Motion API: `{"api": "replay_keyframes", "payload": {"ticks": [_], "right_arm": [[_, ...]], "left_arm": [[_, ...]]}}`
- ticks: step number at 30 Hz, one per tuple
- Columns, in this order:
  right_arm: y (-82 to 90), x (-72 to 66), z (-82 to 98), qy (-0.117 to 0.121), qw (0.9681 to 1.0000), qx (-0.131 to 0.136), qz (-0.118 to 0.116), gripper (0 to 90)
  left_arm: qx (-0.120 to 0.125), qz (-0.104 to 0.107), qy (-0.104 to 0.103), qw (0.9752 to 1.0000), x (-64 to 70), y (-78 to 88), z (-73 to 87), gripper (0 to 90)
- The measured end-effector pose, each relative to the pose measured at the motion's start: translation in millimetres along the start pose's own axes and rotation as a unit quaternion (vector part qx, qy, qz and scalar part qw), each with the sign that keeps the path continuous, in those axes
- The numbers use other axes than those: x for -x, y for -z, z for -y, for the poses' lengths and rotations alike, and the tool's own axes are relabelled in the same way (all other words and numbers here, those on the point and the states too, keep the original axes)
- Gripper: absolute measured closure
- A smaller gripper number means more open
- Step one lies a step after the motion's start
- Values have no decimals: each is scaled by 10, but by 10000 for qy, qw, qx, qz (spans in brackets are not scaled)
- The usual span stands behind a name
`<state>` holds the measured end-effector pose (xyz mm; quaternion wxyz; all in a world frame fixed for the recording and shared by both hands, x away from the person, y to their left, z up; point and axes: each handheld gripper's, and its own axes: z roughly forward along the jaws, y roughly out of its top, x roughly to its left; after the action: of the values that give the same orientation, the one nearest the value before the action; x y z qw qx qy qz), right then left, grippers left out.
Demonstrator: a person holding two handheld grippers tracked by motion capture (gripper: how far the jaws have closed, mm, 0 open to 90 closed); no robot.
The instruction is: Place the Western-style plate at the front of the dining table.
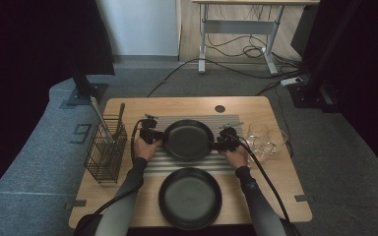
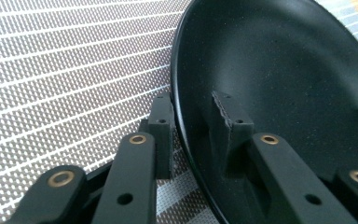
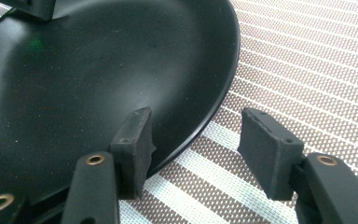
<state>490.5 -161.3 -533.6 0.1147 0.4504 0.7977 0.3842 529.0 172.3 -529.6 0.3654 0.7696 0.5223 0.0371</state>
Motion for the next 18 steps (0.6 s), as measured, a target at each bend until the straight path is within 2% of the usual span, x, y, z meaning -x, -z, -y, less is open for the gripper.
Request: {"api": "replay_keyframes", "payload": {"ticks": [2, 6, 10, 18], "right_arm": [[5, -8, -3, 35, 10000, -5, 17, 400], [28, -22, -14, 134, 9999, -2, 47, 363], [73, -37, -35, 203, 9997, 62, 74, 319], [201, -105, -77, 501, 9986, 135, 129, 263]], "left_arm": [[75, -205, -173, 9996, 38, 18, -4, 661], [255, -263, -219, 9991, 64, 90, -37, 544], [430, -253, -313, 9983, 98, 163, -48, 451], [660, -60, -596, 9960, 169, 290, -4, 297]]}}
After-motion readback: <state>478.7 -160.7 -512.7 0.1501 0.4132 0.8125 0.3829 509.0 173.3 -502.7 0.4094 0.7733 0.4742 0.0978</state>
